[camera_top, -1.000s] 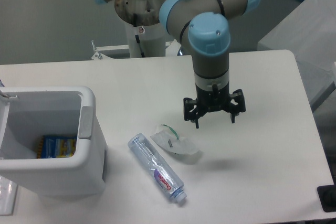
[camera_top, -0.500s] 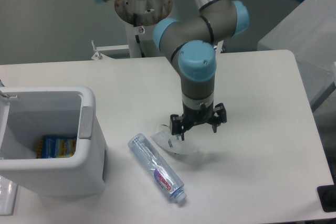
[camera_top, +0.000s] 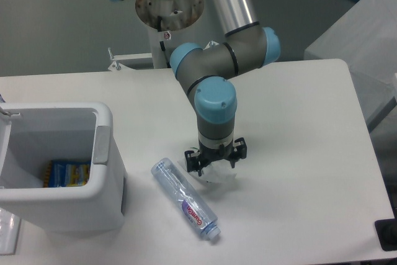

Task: Place the trash in the trash can
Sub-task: 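Lower the gripper onto the plastic wrapper and close on it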

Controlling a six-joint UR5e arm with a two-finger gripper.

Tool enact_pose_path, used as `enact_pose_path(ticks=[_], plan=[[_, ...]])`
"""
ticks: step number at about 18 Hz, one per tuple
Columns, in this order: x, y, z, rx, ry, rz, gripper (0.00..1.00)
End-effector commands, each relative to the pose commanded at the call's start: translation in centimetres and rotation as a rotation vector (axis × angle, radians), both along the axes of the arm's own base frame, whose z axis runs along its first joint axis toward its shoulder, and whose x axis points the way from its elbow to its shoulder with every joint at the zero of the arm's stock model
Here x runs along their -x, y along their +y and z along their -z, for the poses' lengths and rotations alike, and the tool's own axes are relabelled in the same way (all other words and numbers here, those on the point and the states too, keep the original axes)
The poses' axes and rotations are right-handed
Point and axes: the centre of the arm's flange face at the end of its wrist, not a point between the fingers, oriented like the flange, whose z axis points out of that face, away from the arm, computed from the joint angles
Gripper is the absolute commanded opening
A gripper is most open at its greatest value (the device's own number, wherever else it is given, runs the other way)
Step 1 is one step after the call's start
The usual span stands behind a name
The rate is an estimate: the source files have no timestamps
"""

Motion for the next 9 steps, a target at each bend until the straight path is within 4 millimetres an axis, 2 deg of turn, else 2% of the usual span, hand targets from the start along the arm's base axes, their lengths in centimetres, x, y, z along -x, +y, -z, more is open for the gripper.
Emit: enact_pose_path(ticks=[3, 6, 9], plan=[[-0.09, -0.06, 0.12, 0.007, 0.004, 0.002, 0.28], [-0.06, -0.16, -0.01, 0.006, 0.005, 0.004, 0.20], [-0.03, -0.13, -0.07, 0.005, 0.007, 0.005, 0.08]])
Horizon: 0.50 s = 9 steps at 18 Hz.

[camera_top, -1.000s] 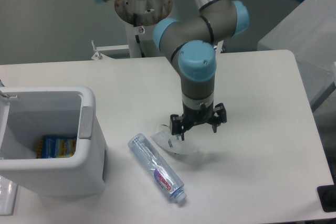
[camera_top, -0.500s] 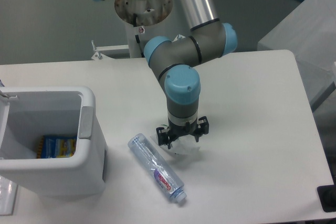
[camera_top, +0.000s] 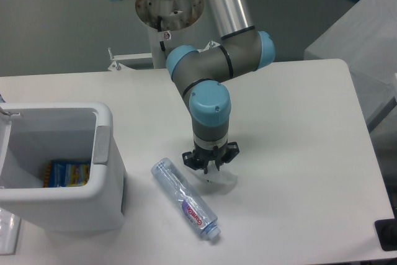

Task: Place the trash in the trash can
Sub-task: 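Lower the gripper onto the plastic wrapper and close on it, then lift the wrapper and carry it over the white trash bin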

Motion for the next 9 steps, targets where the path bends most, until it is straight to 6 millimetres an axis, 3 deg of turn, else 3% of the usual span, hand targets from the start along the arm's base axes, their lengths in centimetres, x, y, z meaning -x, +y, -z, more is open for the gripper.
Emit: enact_pose_path(ticks=[4, 6, 9], plan=[[0.4, 0.3, -1.0, -0.015, 0.015, 0.000, 0.05], [1.2, 0.5, -2.6, -0.039, 0.039, 0.004, 0.05], [2.7, 0.8, -8.1, -0.132, 0.096, -0.008, 0.05]])
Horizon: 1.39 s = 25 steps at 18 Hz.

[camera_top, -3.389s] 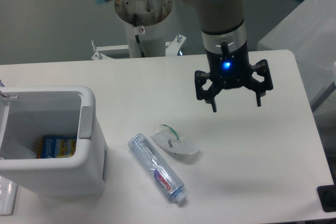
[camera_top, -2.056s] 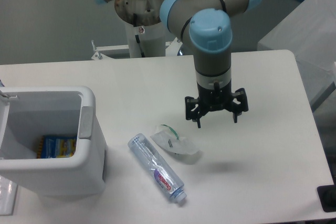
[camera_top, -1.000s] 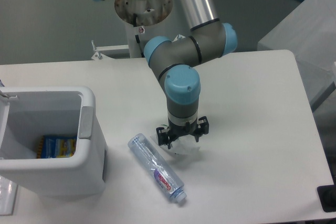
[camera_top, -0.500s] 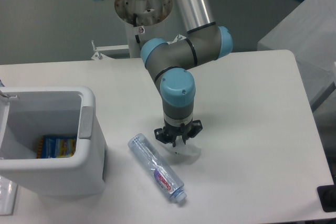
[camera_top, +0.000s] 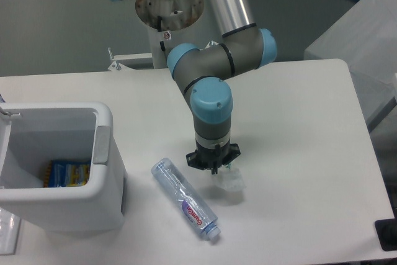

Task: Place the trash in the trash can
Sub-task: 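Lift the wrapper and carry it over the white trash bin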

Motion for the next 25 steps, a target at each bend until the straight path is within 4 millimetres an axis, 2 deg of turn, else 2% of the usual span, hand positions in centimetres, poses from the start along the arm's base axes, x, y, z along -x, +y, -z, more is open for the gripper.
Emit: enact_pose_path(ticks=[2, 4, 6, 10, 14, 16, 18, 23, 25], plan=[[1.3, 0.3, -4.6, -0.139, -0.006, 0.005, 0.05], [3.0, 0.3, -8.0, -0.253, -0.018, 0.008, 0.05], [3.4, 0.1, -12.1, -0.343, -0.001, 0.009, 0.05], [1.0, -0.8, -19.6, -0.494, -0.003, -0.046, 0.06], [-3.4, -2.3, -26.4, -0.596, 0.032, -0.036, 0.06], [-6.2, -1.8, -28.2, -0.615, 0.042, 0.004, 0.06], [-9.6, -0.9, -29.0, -0.627, 0.032, 0.049, 0.06], [-16.8, 2.3, -28.7, -0.623, -0.012, 0.176, 0.07], [-18.6, 3.0, -28.7, -0.625, -0.024, 0.209, 0.07]])
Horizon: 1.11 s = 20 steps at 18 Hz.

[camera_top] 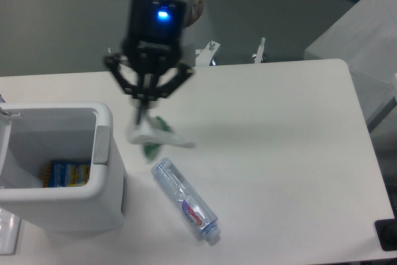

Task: Place the trash in the trash can
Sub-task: 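Lift the wrapper and carry it over the white trash bin, then open the gripper to drop the wrapper into the bin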

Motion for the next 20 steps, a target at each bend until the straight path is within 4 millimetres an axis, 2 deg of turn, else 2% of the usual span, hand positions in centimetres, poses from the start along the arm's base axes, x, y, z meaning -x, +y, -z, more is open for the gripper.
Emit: enact_pose_path(ticks=[5, 7, 8, 10, 11, 12, 13, 14, 17, 18, 20], plan=[[-5.0, 2.0, 1.9, 0.029, -0.018, 0.094, 0.08], [-6.2, 2.5, 2.6, 0.041, -0.027, 0.116, 0.09], [-6.5, 2.8, 3.0, 0.045, -0.028, 0.124, 0.17], [-6.8, 3.5, 3.9, 0.058, -0.036, 0.136, 0.23], [-6.7, 3.8, 4.1, 0.060, -0.035, 0.140, 0.29], [-6.7, 3.9, 4.3, 0.063, -0.036, 0.141, 0.47], [-6.6, 3.9, 4.3, 0.060, -0.027, 0.143, 0.71], [-6.6, 3.9, 4.2, 0.057, -0.018, 0.143, 0.79], [-6.2, 3.7, 3.7, 0.050, -0.015, 0.130, 0.92], [-4.8, 3.4, 3.7, 0.049, -0.018, 0.104, 0.96], [0.9, 1.3, 3.9, 0.050, -0.040, -0.012, 0.99]])
